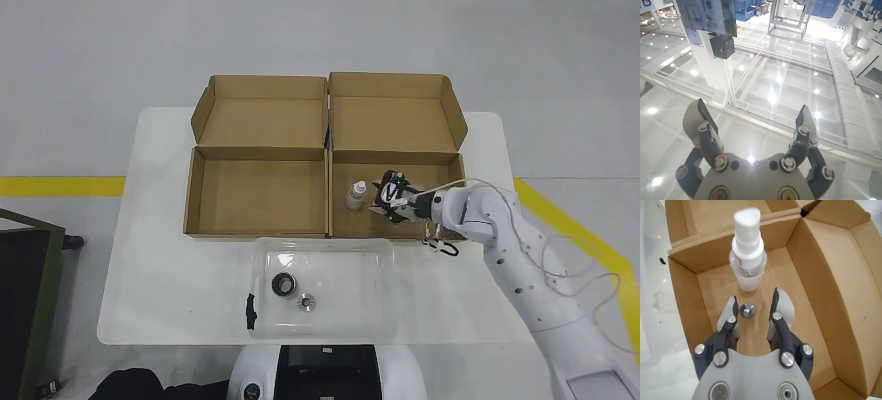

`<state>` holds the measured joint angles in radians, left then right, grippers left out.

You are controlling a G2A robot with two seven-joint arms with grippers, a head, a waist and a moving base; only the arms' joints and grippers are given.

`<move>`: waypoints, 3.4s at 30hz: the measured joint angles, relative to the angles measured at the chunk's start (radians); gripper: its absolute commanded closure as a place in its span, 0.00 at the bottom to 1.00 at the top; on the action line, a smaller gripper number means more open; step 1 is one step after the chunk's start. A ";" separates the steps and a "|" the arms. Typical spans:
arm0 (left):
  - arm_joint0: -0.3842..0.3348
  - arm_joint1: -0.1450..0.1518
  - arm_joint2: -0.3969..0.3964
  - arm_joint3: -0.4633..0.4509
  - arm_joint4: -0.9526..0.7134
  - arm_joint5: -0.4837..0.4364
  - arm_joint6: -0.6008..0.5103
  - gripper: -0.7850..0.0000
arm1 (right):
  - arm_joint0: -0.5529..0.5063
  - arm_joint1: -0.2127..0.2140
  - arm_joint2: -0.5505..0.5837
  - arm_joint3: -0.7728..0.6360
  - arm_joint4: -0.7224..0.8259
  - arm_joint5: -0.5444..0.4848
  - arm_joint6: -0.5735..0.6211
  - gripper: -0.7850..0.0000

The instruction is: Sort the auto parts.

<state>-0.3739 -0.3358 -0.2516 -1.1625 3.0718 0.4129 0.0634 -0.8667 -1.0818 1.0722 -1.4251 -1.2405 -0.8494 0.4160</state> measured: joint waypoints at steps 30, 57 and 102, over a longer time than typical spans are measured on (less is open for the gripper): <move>0.000 0.000 0.000 0.000 0.000 0.000 0.000 0.00 | -0.302 0.051 0.003 -0.542 0.099 -0.048 0.184 0.48; 0.000 0.000 0.000 0.000 0.000 0.000 0.000 0.00 | -0.208 0.007 -0.278 -0.361 0.031 -0.076 0.163 0.49; 0.000 0.000 0.000 0.000 0.000 0.000 0.000 0.00 | -0.128 -0.023 -0.345 -0.337 -0.135 -0.150 -0.092 1.00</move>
<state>-0.3739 -0.3358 -0.2516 -1.1625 3.0718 0.4129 0.0634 -0.9947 -1.1045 0.7273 -1.7622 -1.3757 -0.9992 0.3238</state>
